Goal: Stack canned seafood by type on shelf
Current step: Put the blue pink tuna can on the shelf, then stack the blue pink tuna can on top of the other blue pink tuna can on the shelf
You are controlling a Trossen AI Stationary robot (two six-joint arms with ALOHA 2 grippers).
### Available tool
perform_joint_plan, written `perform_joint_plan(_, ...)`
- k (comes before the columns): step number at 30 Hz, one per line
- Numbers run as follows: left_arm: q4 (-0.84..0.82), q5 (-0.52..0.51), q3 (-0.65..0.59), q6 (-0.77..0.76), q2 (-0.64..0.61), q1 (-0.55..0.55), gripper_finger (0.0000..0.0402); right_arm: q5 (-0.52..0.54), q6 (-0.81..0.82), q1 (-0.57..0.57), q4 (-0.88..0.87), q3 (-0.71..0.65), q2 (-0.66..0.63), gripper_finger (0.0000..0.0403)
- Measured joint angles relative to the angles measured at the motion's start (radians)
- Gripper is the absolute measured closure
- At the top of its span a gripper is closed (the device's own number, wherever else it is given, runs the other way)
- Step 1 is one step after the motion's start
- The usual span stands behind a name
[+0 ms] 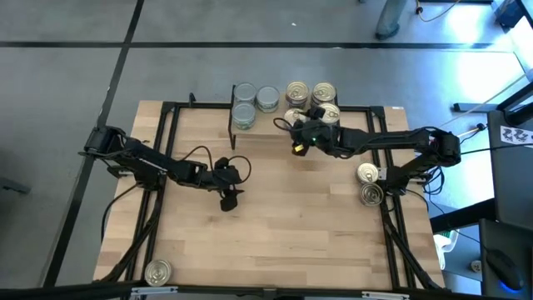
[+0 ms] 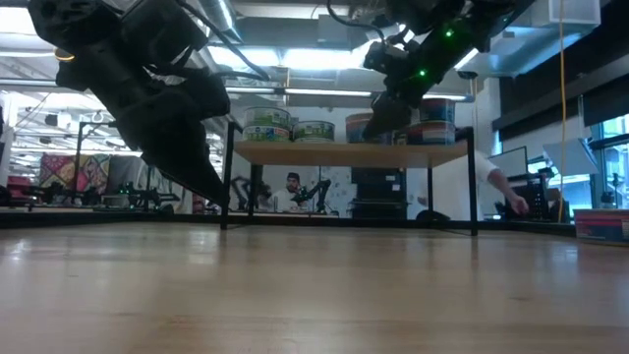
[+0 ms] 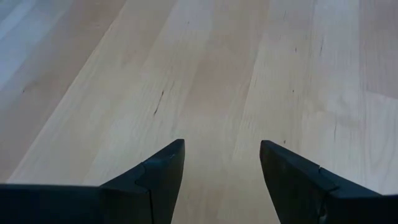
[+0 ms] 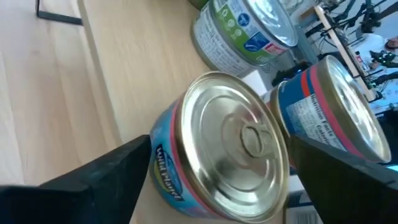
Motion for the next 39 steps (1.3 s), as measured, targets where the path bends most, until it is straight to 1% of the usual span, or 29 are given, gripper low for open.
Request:
perform_joint_plan(5,0.0,0.0,0.0,-0.004,0.0,0.0,0.0194,0.046,0.0,0.0,0.006,0.0,0.0,0.004)
perform_joint_plan(8,0.0,0.0,0.001,-0.004,0.0,-0.005,0.0194,0.021,0.0,0.036,0.004,0.0,-0.013,0.005)
perform_joint_plan(12,0.0,0.001,0.001,-0.004,-0.001,-0.012,0.0194,0.009,-0.004,0.153,-0.043,0.03,-0.05,0.0064)
perform_joint_plan(16,0.0,0.001,0.001,-0.005,-0.001,-0.012,0.0194,0.007,0.08,0.293,-0.218,0.091,-0.088,0.0082)
perform_joint_plan(19,0.0,0.0,0.001,-0.004,-0.001,-0.012,0.0194,0.003,0.236,0.39,-0.42,0.133,-0.099,0.0098)
perform_joint_plan(22,0.003,0.0,0.001,-0.004,-0.001,-0.012,0.0194,-0.031,0.454,0.469,-0.641,0.15,-0.1,0.0119)
perform_joint_plan(25,0.014,0.0,0.001,0.002,-0.001,-0.012,0.0194,-0.079,0.685,0.518,-0.848,0.145,-0.1,0.0142)
perform_joint_plan(28,0.031,0.001,0.001,0.018,-0.001,-0.012,0.0194,-0.101,0.888,0.539,-1.025,0.111,-0.099,0.0168)
perform_joint_plan(30,0.034,0.001,0.001,0.019,-0.001,-0.012,0.0194,-0.11,1.001,0.537,-1.125,0.083,-0.099,0.0184)
perform_joint_plan(32,0.034,0.0,0.001,0.019,-0.001,-0.012,0.0194,-0.136,1.09,0.525,-1.187,0.041,-0.099,0.0201)
perform_joint_plan(35,0.034,0.0,0.001,0.019,-0.001,-0.012,0.0194,-0.197,1.191,0.475,-1.223,-0.027,-0.099,0.0225)
perform_joint_plan(39,0.034,0.001,0.001,0.019,-0.001,-0.012,0.0194,-0.298,1.286,0.369,-1.262,-0.116,-0.099,0.0258)
